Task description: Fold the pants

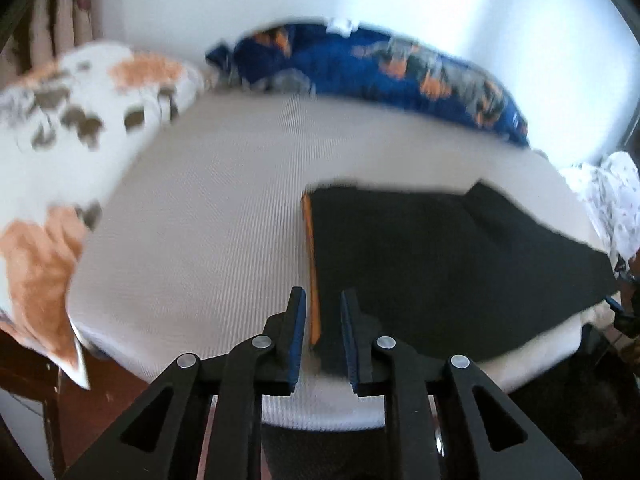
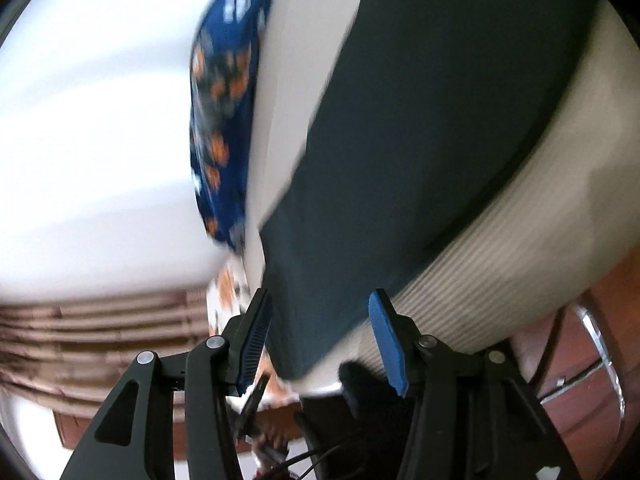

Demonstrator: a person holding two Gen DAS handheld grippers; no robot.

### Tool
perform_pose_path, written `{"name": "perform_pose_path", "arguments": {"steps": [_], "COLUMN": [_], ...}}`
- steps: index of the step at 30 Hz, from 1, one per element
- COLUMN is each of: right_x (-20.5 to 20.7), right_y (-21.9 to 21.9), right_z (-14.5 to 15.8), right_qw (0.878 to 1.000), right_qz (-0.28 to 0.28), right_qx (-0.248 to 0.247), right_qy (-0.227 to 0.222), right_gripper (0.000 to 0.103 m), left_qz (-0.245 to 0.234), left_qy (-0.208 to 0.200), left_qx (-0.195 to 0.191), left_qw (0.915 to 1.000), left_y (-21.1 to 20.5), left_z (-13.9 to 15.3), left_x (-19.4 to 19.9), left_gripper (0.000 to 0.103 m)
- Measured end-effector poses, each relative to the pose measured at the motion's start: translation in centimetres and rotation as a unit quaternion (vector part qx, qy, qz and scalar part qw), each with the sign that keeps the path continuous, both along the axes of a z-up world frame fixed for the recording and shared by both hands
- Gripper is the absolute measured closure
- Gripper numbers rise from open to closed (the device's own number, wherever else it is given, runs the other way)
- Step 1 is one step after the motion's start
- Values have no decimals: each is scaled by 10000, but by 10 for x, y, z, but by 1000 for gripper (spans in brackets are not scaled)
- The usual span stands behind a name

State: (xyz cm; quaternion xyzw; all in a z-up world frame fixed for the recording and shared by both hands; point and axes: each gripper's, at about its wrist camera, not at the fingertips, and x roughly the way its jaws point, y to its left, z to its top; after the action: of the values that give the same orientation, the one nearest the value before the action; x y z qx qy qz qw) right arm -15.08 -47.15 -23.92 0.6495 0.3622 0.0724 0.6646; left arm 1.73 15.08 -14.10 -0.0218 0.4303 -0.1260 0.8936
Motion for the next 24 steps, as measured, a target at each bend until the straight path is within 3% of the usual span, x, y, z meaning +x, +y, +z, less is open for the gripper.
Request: {"name": "perform_pose_path", "arguments": {"steps": [2,4,5,7,9,12,16,18,21,24], "right_x": [-28,-54,-67,-92,-111,-128,-124,-116,-103,-90], "right_y": [-42,-84,-107,-147,-172,-201,-221,-226,-232,-231], "right_z": [3,4,4,1,-6,-13,-20,-22,-31,-35], "right_qw": [9979,9909,9859,9746,9680,9611,9618,9630,9642,9655], "right_qz": [-620,-1217,-1484,-1967,-2300,-2559,-2569,-2529,-2406,-2416], "right_qx": [-202,-560,-757,-1036,-970,-993,-937,-936,-1079,-974], "right_qy": [42,126,181,277,274,291,149,28,271,50], "right_gripper": [54,54,54,54,54,54,54,54,54,54], "left_qz": [-159,-410,-531,-714,-816,-804,-590,-531,-492,-545], "left_qy": [-232,-369,-407,-333,-199,205,568,514,542,490], "left_qx": [-3,48,134,283,328,137,4,-65,-3,149], "left_qw": [9996,9985,9977,9965,9959,9965,9966,9972,9973,9972], "left_y": [-15,-37,-50,-73,-87,-94,-93,-91,-95,-101], "left_z": [12,14,11,0,-11,-34,-55,-56,-58,-60], "left_x": [-1,0,1,7,15,27,36,39,42,42], "left_gripper": [69,45,42,42,42,42,42,42,41,36]}}
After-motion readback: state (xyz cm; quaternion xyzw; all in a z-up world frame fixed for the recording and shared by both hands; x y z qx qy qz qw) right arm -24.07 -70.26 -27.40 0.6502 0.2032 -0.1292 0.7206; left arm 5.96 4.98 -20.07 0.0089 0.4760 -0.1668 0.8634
